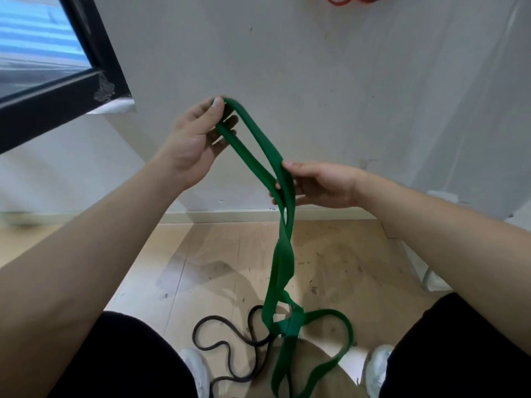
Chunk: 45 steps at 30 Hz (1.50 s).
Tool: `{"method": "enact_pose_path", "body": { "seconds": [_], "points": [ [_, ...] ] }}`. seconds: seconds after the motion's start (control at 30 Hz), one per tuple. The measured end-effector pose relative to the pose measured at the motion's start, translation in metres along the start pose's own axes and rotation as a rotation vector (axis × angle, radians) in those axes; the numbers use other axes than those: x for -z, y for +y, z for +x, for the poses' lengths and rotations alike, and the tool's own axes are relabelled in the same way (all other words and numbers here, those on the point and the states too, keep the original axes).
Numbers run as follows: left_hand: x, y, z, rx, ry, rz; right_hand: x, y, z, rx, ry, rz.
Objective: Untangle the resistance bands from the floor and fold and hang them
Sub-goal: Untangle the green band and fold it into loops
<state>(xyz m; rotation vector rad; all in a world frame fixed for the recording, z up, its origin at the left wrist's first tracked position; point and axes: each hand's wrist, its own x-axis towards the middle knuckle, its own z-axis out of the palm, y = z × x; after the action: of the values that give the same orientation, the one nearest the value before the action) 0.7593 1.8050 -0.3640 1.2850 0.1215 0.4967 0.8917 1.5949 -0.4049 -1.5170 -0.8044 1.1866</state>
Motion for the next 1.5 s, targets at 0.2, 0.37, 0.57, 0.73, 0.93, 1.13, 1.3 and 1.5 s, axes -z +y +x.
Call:
{"method": "enact_pose_path", "body": {
  "seconds": [0.2, 0.37, 0.57, 0.73, 0.93, 1.13, 1.3, 1.5],
  "points": [
    [0.023, -0.007, -0.004, 0.055, 0.005, 0.093, 0.013, 0.016, -0.006, -0.131, -0.009, -0.151],
    [0.035, -0.013, -0.009, 0.121, 0.066, 0.095, 0.023, 0.008, -0.013, -0.038, 0.152, 0.01],
    [0.038, -0.015, -0.012, 0.174, 0.041, 0.121, 0.024, 0.0, -0.019, 0.03, 0.226, 0.079],
    [0.036, -0.016, -0.015, 0.133, 0.046, 0.374, 0.02, -0.004, -0.02, 0.071, 0.226, 0.042],
    [0.008, -0.023, -0.024, -0.052, -0.23, 0.921, 0.018, -0.001, -0.019, 0.005, 0.206, -0.136],
    [-0.024, -0.048, -0.028, -0.176, -0.437, 1.196, 0.017, 0.002, -0.02, -0.007, 0.111, -0.157],
    [-0.028, -0.057, -0.024, -0.177, -0.461, 1.175, 0.016, 0.0, -0.023, 0.015, 0.017, -0.164],
    [-0.034, -0.046, -0.025, -0.045, -0.503, 0.929, 0.02, 0.002, -0.025, -0.041, -0.012, -0.184]
  ]
}}
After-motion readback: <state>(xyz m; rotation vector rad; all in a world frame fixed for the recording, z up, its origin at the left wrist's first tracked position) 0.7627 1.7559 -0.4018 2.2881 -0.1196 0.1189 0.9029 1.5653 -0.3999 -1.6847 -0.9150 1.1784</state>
